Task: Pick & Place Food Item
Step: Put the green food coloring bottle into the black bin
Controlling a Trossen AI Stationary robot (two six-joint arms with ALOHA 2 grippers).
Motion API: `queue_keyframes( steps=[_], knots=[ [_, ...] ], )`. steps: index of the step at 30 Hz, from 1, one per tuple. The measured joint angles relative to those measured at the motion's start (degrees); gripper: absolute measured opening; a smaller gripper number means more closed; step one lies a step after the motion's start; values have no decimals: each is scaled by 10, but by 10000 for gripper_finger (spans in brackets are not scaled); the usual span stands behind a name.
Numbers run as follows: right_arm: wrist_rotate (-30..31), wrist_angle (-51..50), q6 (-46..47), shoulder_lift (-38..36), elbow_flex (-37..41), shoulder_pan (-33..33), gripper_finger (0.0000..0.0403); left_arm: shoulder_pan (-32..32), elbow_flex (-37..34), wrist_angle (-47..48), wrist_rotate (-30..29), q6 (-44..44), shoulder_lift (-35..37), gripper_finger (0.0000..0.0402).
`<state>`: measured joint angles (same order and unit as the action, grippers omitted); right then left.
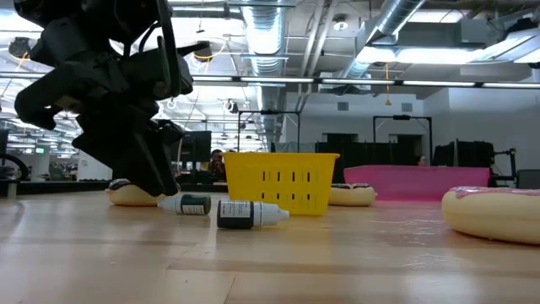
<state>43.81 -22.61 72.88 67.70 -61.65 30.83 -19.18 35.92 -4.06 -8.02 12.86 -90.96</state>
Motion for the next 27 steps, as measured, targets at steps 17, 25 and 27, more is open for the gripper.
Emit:
queue_keyframes(
  steps=[17,25,27],
  knots=[
    [0,-1,-3,0,0,0,196,2,0,-11,-8,1,0,197],
    [0,0,-5,0,0,0,196,0,0,-11,8,15,0,178],
    [0,0,-5,0,0,0,196,0,0,-11,9,16,0,178]
  ],
)
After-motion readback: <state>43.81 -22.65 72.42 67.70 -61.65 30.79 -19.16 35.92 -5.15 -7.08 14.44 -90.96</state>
